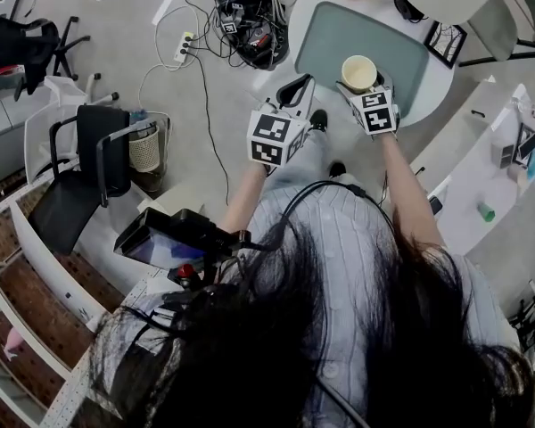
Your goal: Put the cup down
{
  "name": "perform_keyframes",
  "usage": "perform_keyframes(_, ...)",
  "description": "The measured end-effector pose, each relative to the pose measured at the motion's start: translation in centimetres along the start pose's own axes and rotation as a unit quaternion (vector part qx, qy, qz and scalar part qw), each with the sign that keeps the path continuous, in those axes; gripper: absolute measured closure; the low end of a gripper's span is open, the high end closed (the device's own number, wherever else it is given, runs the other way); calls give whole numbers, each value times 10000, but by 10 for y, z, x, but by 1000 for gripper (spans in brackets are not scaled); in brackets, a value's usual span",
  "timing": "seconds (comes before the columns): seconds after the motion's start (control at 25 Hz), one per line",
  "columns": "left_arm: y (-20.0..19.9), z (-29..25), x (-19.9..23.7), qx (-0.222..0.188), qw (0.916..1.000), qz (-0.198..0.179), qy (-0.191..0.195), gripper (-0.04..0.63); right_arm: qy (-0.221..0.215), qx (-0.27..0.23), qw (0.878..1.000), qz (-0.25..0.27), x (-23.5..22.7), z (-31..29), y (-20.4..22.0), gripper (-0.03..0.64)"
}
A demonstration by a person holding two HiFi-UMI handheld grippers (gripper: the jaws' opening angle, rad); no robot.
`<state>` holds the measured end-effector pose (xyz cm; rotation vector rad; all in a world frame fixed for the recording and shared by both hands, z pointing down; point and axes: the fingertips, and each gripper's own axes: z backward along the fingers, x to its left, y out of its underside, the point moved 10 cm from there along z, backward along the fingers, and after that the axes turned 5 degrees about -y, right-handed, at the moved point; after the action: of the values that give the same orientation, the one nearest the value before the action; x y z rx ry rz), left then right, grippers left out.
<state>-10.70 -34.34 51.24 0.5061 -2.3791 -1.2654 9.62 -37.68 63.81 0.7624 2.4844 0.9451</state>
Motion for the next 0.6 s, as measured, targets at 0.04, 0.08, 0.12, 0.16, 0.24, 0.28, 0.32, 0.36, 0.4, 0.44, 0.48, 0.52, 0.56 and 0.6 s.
perform_keyframes(0.04,1,1,0,1,10000,3,-18,577,6,3,10000,-16,0,0,3,189)
perform_keyframes(0.08,2,2,0,1,10000,5,-35,577,8,7,10000,-46,0,0,5,189)
perform_keyframes(0.12,3,3,0,-1,10000,8,-51,577,8,19,10000,-78,-1,0,7,187)
perform_keyframes(0.16,3,4,1,-2,10000,10,-65,577,7,31,9999,-103,-1,-1,8,189)
perform_keyframes(0.24,4,5,1,1,10000,18,-87,577,-6,45,9999,-152,-2,-2,8,189)
perform_keyframes(0.28,4,6,2,4,9999,24,-97,577,-12,54,9998,-207,-2,-2,8,187)
perform_keyframes(0.32,5,6,2,7,9999,29,-107,577,-22,67,9996,-280,-2,-3,8,187)
perform_keyframes(0.36,5,7,3,9,9999,32,-114,577,-44,90,9993,-360,-2,-4,8,187)
perform_keyframes(0.4,5,7,2,7,9999,32,-117,577,-75,125,9990,-434,-3,-5,8,187)
perform_keyframes(0.44,5,7,2,3,9999,29,-116,577,-106,168,9986,-491,-3,-5,9,187)
perform_keyframes(0.48,5,7,1,-4,9999,24,-111,577,-131,213,9983,-532,-3,-4,9,187)
perform_keyframes(0.52,5,7,0,-11,9999,17,-105,577,-144,251,9980,-561,-4,-3,10,187)
perform_keyframes(0.56,5,7,-1,-16,9999,11,-99,577,-142,274,9978,-587,-4,-1,10,187)
perform_keyframes(0.6,5,8,-2,-19,10000,5,-93,577,-129,280,9976,-613,-5,1,11,187)
